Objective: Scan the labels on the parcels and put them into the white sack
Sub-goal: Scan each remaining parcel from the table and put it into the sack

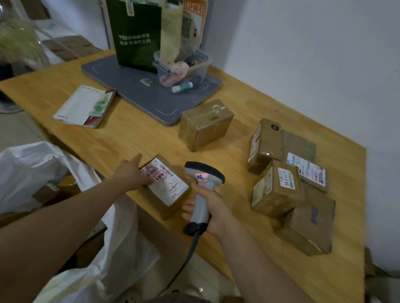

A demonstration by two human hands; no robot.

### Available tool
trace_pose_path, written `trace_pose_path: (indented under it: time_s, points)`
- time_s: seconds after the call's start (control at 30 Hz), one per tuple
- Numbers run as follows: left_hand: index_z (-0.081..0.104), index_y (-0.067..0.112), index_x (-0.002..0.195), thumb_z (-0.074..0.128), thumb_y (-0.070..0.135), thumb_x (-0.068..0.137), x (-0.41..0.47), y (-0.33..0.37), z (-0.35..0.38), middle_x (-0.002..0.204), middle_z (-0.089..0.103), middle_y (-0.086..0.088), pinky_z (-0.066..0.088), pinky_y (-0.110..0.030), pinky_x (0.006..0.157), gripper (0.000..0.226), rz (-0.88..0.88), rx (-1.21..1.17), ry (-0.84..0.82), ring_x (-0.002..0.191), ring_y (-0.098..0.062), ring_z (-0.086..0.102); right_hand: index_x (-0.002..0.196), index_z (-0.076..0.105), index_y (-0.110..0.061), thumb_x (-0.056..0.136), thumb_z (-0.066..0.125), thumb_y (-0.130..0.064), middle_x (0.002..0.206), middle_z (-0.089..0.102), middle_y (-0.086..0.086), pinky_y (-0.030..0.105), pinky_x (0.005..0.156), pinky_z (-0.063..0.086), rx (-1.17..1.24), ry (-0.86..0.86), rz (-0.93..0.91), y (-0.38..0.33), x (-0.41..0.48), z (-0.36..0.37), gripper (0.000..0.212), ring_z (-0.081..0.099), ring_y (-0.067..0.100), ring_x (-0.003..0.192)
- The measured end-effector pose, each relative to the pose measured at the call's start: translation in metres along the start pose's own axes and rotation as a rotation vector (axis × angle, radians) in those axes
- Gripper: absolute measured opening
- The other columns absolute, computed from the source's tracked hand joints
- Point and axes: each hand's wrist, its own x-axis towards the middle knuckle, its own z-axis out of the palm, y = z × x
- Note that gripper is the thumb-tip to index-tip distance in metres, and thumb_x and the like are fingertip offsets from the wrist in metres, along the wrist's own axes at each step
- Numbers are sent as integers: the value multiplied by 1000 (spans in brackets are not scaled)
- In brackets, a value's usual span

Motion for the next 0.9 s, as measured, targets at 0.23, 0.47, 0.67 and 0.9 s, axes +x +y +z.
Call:
trace_pose_path:
  time_s: [0.23,0.47,0.67,0.9]
  points:
    - [59,12,104,68,27,85,-16,-14,-3,108,57,-11,44,-39,82,26,-270,-612,-74,97,-26,51,104,66,-15,80,75,-24,89,75,8,48,77,55,36,-33,-45,4,3,7,27,69,29,85]
    - [59,4,110,76,20,77,-35,-24,-41,108,70,-17,55,-38,86,41,-160,-801,-240,101,-29,67,98,65,-17,82,73,-19,80,75,2,39,73,56,-25,-41,-186,-18,-2,23,18,69,20,76]
    - [40,2,141,77,15,78,-33,-22,-62,103,67,-11,54,-21,58,75,-104,-801,23,82,-17,68,94,64,-13,86,69,-14,63,66,1,27,49,48,-236,-75,-379,-22,-14,39,9,60,13,53]
    - [61,11,113,77,17,78,-35,-33,-70,88,72,-2,53,-19,60,38,-24,-775,165,74,-11,71,87,59,-13,82,73,-14,53,57,-3,25,46,45,-316,-122,-352,-11,-24,55,15,52,10,44]
